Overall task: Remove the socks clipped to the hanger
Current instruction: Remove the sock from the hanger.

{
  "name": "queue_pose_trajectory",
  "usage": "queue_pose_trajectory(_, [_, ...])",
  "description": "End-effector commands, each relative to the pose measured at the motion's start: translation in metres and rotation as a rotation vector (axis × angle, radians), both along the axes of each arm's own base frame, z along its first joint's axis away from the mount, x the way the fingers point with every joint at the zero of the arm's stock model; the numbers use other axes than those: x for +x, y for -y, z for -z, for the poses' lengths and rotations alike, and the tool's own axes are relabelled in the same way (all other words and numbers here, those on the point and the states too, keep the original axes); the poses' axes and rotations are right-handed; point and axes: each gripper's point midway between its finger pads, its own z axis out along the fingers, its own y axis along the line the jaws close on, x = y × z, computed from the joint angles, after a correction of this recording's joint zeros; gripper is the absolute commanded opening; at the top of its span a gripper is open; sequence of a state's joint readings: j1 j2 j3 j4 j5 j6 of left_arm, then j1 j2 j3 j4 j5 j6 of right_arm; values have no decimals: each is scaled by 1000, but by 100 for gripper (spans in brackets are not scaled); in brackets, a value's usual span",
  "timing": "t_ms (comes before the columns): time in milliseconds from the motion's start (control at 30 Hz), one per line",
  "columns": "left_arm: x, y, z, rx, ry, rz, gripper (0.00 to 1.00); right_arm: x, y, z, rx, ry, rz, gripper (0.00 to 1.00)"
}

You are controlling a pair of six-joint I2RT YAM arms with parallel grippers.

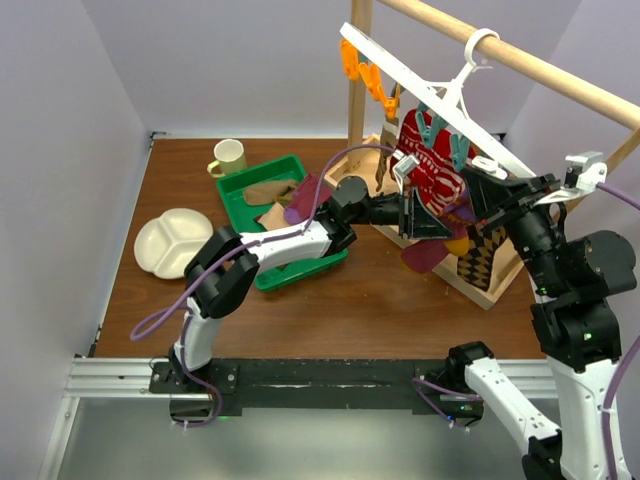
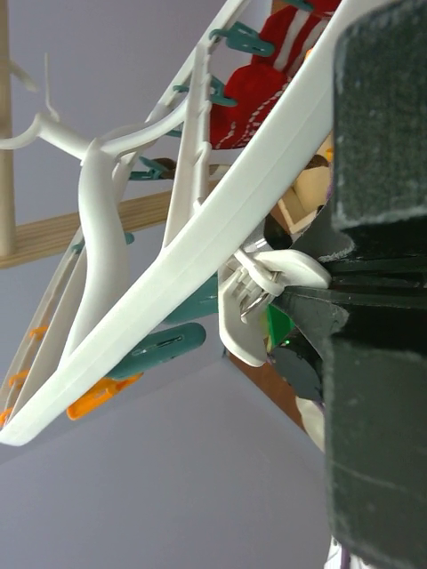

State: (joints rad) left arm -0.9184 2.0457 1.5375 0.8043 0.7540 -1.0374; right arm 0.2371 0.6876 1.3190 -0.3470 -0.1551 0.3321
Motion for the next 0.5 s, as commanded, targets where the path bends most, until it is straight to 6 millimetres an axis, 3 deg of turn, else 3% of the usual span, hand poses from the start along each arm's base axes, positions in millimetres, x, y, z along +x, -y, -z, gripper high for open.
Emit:
queue_pose_trajectory(0, [-1,4,-11,-25,35,-5,0,-2,-14,-26,-3,61,-80,7])
queue_pose_trajectory(167, [-2,2,-10,-18,36,-5,0,35,-26,4,-6,-42,-93,7])
queue_pose_trajectory(467, [-1,3,-10,-14,40,-6,0,73,-30,36,-32,-143,-64,5])
